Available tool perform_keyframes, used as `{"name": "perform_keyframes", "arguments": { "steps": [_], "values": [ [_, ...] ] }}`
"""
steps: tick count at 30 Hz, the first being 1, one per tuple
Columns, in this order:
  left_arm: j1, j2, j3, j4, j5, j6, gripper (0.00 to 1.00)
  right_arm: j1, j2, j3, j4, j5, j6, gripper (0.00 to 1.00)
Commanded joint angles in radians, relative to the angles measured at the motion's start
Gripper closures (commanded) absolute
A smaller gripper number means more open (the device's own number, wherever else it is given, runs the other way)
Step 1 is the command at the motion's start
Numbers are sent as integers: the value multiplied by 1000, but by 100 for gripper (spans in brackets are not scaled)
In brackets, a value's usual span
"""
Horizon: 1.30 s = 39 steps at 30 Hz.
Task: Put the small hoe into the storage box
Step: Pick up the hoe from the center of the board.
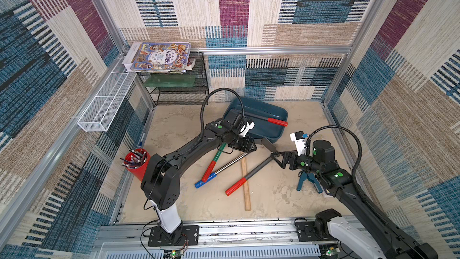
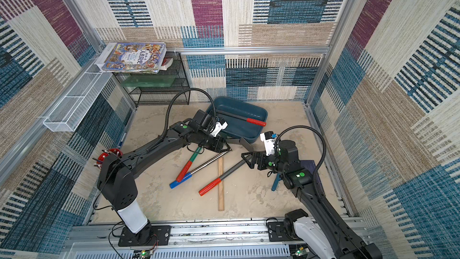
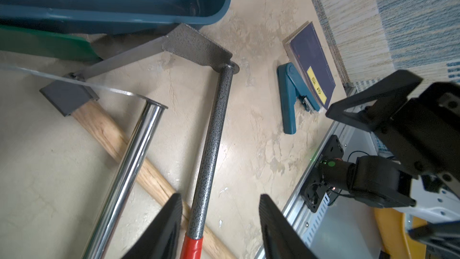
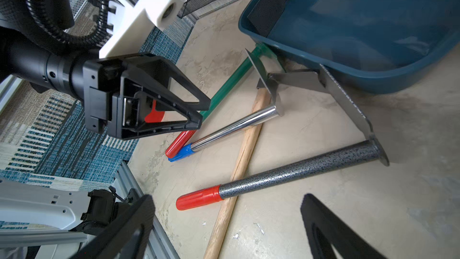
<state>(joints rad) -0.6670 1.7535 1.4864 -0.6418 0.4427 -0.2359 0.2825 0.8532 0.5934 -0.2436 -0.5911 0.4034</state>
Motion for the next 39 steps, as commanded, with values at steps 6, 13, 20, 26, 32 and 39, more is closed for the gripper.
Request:
{"name": "perform_keyframes", "arguments": {
  "steps": [6, 13, 20, 26, 32, 39],
  "values": [
    [-51, -70, -79, -32, -107, 118, 47, 25, -3, -4, 24, -22, 9, 4],
    [-105, -43, -94, -57, -138, 154, 47, 37, -12, -9, 2, -41, 22, 4],
    [-136, 16, -87, -69, -176, 167, 48, 47, -27, -31, -32, -42, 22, 4],
    [-162, 68, -71, -87, -243, 180, 49, 52, -51, -62, -45, -39, 41, 4],
    [-175, 127, -60, -93, -285, 181, 50, 54, -70, -83, -76, -41, 47, 4],
    [-195, 164, -39, -98, -328, 191, 50, 63, -86, -131, -68, -43, 71, 4]
  ]
}}
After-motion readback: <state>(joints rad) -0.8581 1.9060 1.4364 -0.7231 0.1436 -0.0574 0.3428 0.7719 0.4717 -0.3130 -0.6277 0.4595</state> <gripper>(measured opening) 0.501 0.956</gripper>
